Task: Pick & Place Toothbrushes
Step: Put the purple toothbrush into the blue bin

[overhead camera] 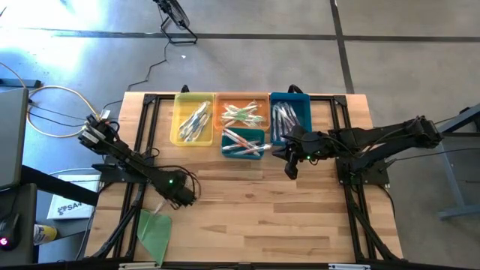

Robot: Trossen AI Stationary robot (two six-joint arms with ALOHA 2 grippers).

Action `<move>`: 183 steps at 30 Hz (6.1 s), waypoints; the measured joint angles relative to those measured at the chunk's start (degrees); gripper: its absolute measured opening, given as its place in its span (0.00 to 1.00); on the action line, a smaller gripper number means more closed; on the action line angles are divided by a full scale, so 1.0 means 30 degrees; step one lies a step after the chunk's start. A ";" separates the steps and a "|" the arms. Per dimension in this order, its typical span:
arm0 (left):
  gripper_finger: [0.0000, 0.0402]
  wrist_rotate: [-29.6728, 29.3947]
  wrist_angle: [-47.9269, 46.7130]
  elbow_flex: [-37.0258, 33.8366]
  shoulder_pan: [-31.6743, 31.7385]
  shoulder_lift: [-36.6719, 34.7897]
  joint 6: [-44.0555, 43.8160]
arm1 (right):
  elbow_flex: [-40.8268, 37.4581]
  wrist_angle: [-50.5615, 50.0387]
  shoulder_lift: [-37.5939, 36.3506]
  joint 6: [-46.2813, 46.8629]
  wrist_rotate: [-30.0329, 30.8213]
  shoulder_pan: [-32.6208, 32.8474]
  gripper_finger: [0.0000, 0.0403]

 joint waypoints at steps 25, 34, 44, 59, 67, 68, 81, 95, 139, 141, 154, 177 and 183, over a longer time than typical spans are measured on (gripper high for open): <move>0.00 -0.4385 0.4110 0.6771 0.0007 -0.0024 1.5008 | 0.0000 -0.0003 -0.0007 -0.1523 -0.0970 -0.0129 0.00; 0.00 -0.4077 0.4552 0.7128 0.0007 -0.0024 2.1088 | 0.0000 -0.0020 -0.0007 -0.1926 -0.1909 -0.0124 0.00; 0.08 -0.2132 0.3433 0.7128 0.0007 -0.0024 2.2527 | 0.0000 -0.0049 -0.0007 -0.2059 -0.1865 -0.0131 0.01; 0.36 0.1553 0.0965 0.7099 0.0000 0.0129 1.8601 | 0.0000 -0.0042 -0.0007 -0.2025 -0.1785 -0.0131 0.00; 0.36 0.2566 0.3006 0.4839 0.0000 0.0129 1.6638 | 0.0007 -0.0144 -0.0007 -0.2025 -0.1785 -0.0131 0.00; 0.36 0.2616 0.3195 0.4573 -0.0007 0.0129 1.6415 | 0.0001 -0.0144 -0.0007 -0.2028 -0.1785 -0.0131 0.00; 0.36 0.3097 0.4437 0.3174 -0.0007 0.0129 1.5497 | 0.0007 -0.0151 -0.0007 -0.2025 -0.1785 -0.0131 0.00; 0.36 0.2419 0.5992 0.1389 -0.1931 0.0119 1.2200 | 0.0007 -0.0151 -0.0007 -0.2025 -0.1759 -0.0131 0.00; 0.01 0.0537 0.6590 0.2875 0.4357 -0.0424 2.1833 | 0.0007 -0.0011 -0.1478 -0.1362 -0.2404 -0.0117 0.00; 0.01 0.0941 0.6686 0.3406 0.5346 -0.0424 2.2899 | 0.0007 -0.0042 -0.1758 -0.1384 -0.2414 -0.0117 0.00; 0.01 0.2515 0.6922 0.9303 0.9963 -0.0432 2.7947 | 0.0007 -0.0005 -0.3696 -0.1508 -0.3789 -0.0124 0.00; 0.01 0.3207 0.7725 1.8960 1.2881 -0.0461 3.0177 | 0.0015 0.7494 -0.3458 -0.5639 0.0606 -0.0124 0.00; 0.01 0.3207 0.7985 1.8960 1.2881 -0.0457 3.0246 | 0.0018 1.0630 -0.2017 -0.7765 0.1104 -0.0131 0.01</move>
